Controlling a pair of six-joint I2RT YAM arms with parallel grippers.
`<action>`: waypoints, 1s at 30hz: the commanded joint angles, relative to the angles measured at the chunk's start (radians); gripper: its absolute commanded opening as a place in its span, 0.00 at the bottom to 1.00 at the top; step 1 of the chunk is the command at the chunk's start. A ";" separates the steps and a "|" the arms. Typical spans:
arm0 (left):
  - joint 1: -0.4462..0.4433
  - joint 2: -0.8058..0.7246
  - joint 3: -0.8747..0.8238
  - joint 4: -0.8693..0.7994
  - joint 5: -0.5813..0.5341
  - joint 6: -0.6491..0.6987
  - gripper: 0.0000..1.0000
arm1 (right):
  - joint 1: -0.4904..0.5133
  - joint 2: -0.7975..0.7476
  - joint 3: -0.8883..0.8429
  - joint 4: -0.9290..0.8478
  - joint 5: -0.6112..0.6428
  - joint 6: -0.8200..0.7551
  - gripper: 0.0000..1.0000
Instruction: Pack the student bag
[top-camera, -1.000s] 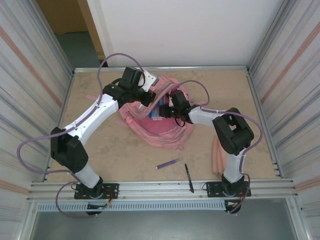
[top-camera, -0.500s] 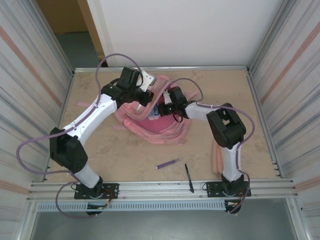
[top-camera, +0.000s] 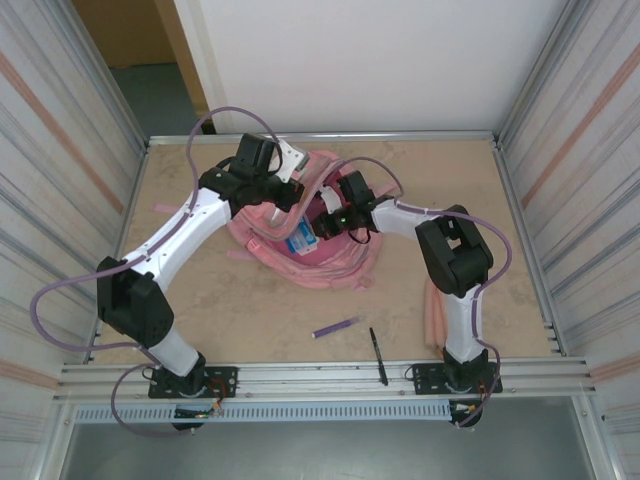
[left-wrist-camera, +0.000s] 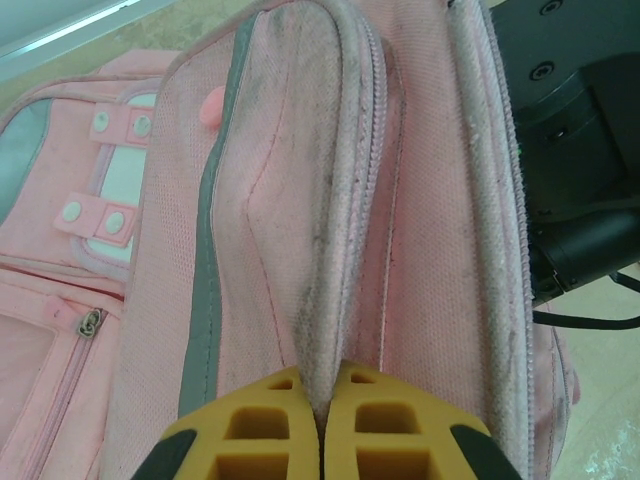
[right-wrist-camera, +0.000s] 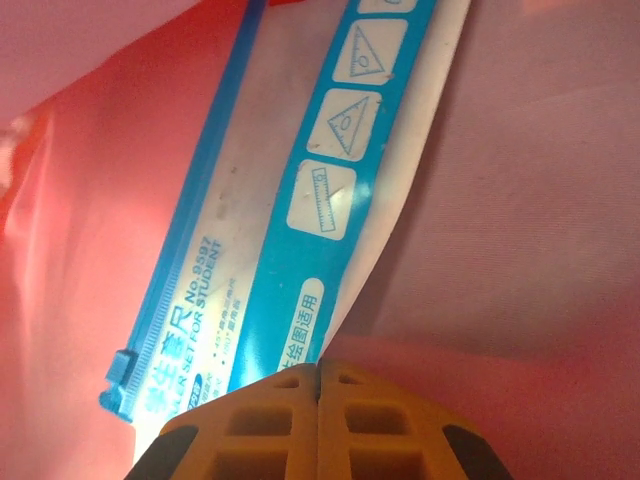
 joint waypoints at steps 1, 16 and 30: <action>0.010 -0.061 0.015 0.066 0.025 0.026 0.00 | 0.024 0.014 0.069 -0.039 -0.047 -0.073 0.00; 0.012 -0.096 -0.030 0.087 0.024 0.014 0.00 | 0.109 -0.002 0.012 0.199 0.176 0.036 0.15; 0.016 -0.091 -0.017 0.077 0.038 0.026 0.00 | 0.146 -0.211 -0.241 0.162 0.177 -0.180 0.45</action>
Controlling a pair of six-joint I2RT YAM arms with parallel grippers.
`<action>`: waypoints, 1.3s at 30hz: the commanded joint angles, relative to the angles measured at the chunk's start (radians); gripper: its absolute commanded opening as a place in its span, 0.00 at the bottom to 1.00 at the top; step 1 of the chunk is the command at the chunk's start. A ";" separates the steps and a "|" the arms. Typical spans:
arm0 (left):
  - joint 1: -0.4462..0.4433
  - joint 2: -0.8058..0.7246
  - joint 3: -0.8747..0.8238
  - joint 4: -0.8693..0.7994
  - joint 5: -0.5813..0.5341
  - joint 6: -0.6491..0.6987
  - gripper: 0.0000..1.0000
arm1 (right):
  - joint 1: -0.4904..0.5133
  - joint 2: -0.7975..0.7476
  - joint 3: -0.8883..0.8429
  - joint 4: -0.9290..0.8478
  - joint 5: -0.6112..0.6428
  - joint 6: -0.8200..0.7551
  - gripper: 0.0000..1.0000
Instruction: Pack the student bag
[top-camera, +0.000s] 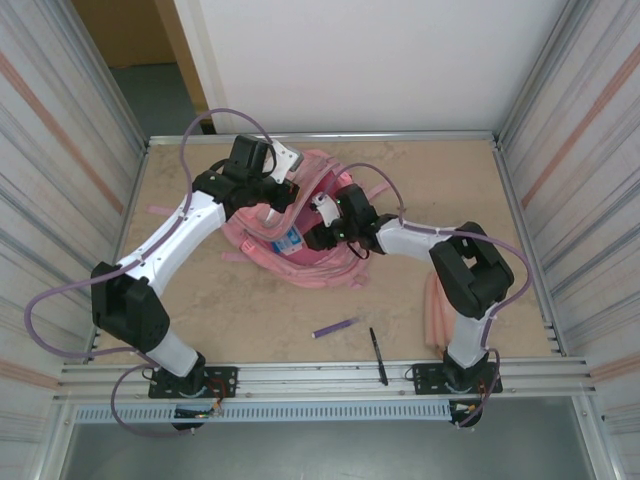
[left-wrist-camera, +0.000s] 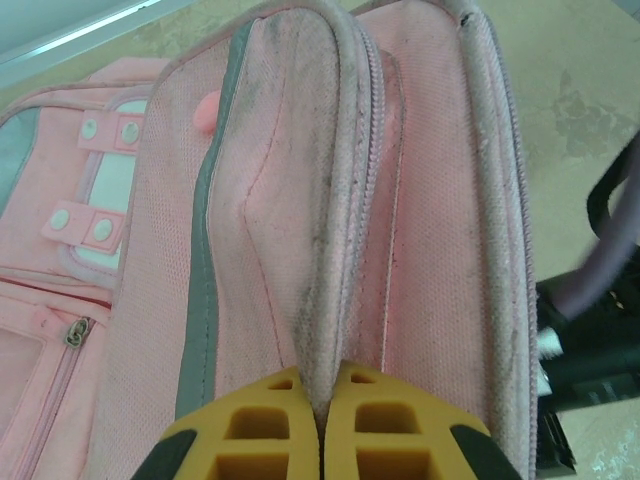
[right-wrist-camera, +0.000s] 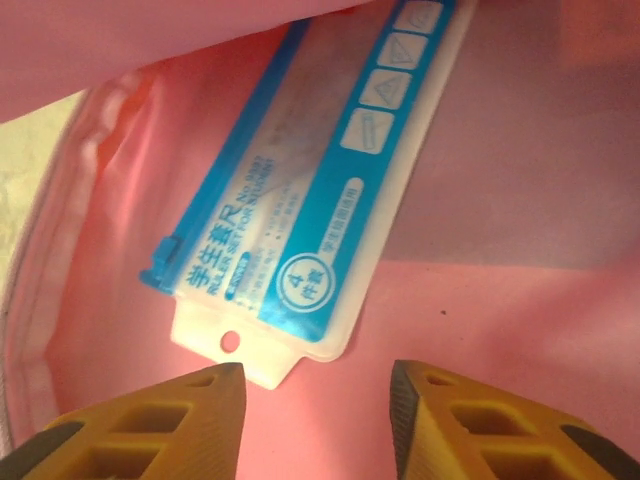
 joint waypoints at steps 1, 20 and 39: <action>-0.002 -0.053 0.019 0.064 0.041 0.026 0.00 | 0.065 0.002 0.013 -0.066 0.076 -0.131 0.50; -0.002 -0.075 0.001 0.069 0.092 0.020 0.00 | 0.084 0.183 0.167 0.050 0.279 -0.093 0.34; 0.001 -0.118 -0.088 0.119 0.044 0.000 0.00 | 0.062 0.177 0.163 0.210 0.126 0.180 0.31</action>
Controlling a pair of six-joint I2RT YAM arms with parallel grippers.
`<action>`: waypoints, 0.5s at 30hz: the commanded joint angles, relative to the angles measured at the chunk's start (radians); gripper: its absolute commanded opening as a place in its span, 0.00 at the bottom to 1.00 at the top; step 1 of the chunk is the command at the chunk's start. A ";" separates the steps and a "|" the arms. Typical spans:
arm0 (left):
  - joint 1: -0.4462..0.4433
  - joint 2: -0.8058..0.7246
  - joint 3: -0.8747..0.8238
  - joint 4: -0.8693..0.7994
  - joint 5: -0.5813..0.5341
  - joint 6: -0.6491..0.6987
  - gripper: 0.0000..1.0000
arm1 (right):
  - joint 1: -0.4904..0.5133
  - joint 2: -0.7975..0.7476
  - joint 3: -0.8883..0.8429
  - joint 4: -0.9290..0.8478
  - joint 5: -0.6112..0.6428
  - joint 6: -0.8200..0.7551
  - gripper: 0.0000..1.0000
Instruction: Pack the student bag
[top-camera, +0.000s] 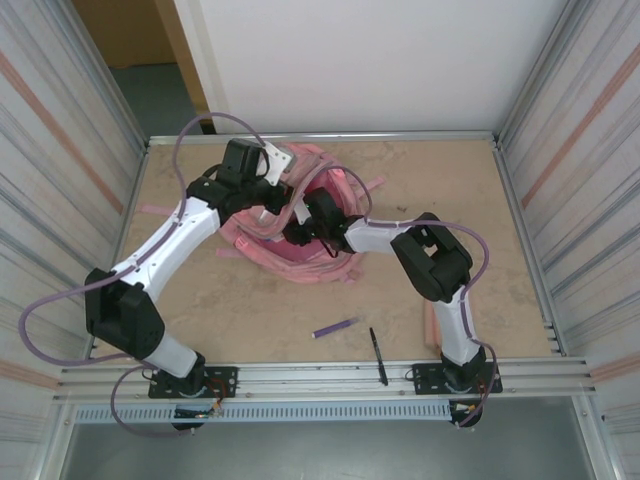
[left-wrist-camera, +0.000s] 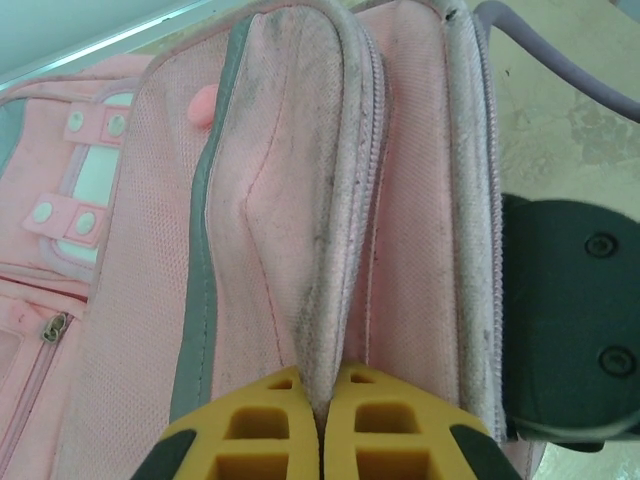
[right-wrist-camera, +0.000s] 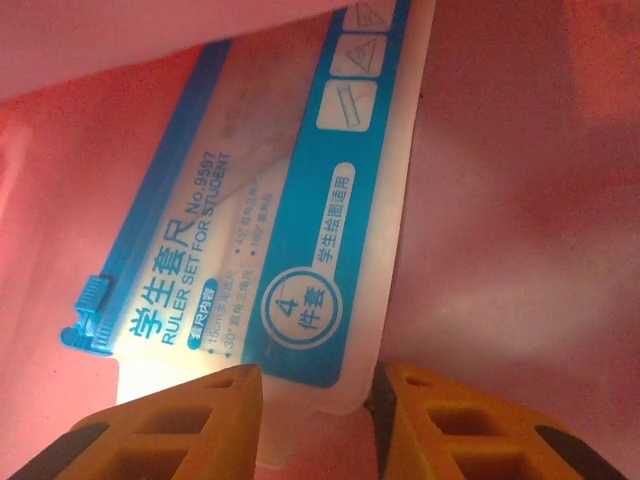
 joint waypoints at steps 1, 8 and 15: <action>-0.020 -0.063 -0.011 0.060 0.037 -0.012 0.00 | -0.026 -0.098 -0.062 0.097 -0.094 0.128 0.31; -0.011 -0.018 -0.028 0.091 0.031 -0.037 0.00 | -0.027 -0.300 -0.288 0.183 -0.123 0.198 0.37; -0.012 0.028 -0.082 0.140 0.045 -0.006 0.00 | -0.040 -0.530 -0.471 0.140 -0.081 0.262 0.39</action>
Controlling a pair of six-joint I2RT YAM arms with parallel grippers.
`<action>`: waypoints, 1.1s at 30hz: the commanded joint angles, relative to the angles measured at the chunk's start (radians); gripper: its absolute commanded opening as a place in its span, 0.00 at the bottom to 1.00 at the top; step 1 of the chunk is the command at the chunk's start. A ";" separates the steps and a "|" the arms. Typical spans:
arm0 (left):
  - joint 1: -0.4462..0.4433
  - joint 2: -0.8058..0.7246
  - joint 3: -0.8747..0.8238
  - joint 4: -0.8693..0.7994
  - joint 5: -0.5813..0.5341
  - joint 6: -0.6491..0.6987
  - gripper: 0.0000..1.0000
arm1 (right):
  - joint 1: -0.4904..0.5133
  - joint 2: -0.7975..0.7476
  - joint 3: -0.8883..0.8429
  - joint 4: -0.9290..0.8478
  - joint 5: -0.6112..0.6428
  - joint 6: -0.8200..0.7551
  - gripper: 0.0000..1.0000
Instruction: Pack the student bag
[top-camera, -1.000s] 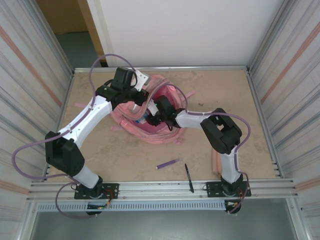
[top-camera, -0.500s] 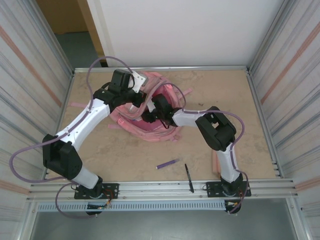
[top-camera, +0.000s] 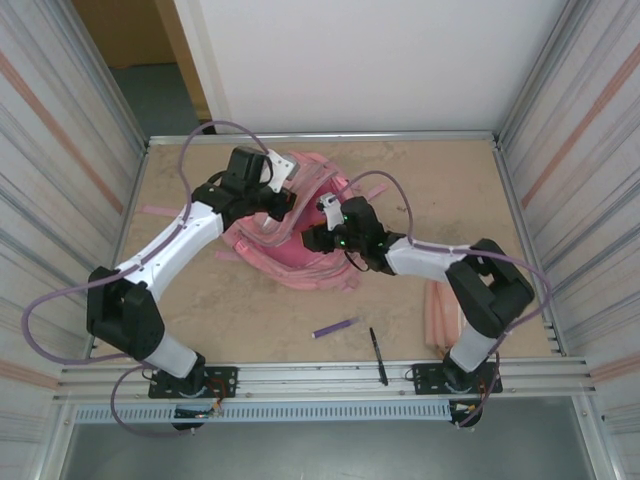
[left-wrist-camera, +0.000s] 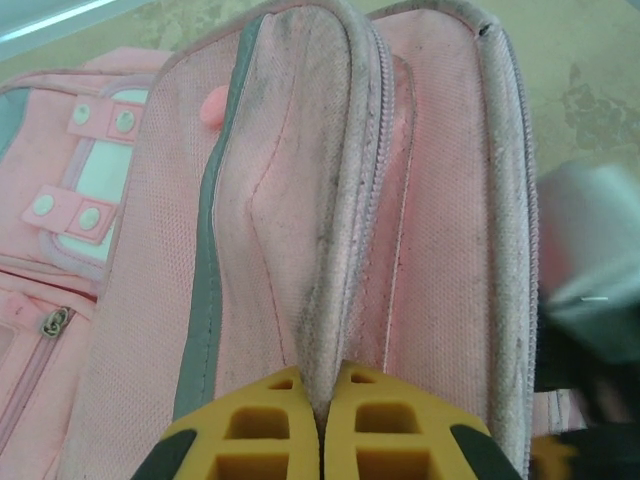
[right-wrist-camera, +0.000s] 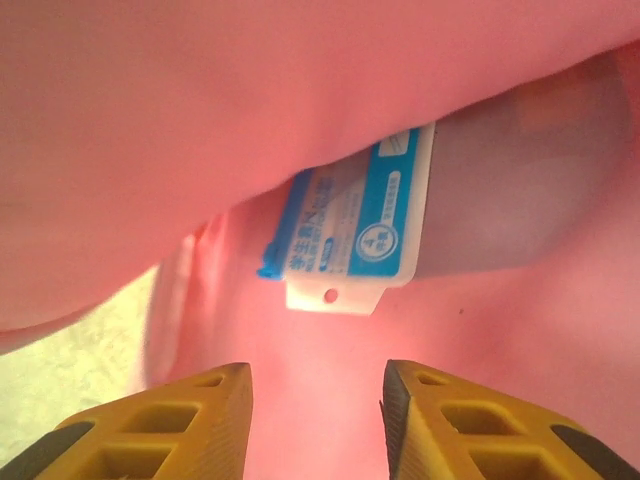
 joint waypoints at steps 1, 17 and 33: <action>-0.002 0.014 -0.024 0.090 0.046 0.013 0.00 | -0.015 -0.136 -0.076 -0.041 0.036 0.066 0.41; -0.132 0.048 -0.118 0.119 -0.023 0.009 0.00 | -0.102 -0.534 -0.058 -1.107 0.323 0.835 0.77; -0.147 0.008 -0.165 0.128 0.096 -0.058 0.14 | 0.176 -0.353 -0.022 -1.227 0.165 0.673 0.69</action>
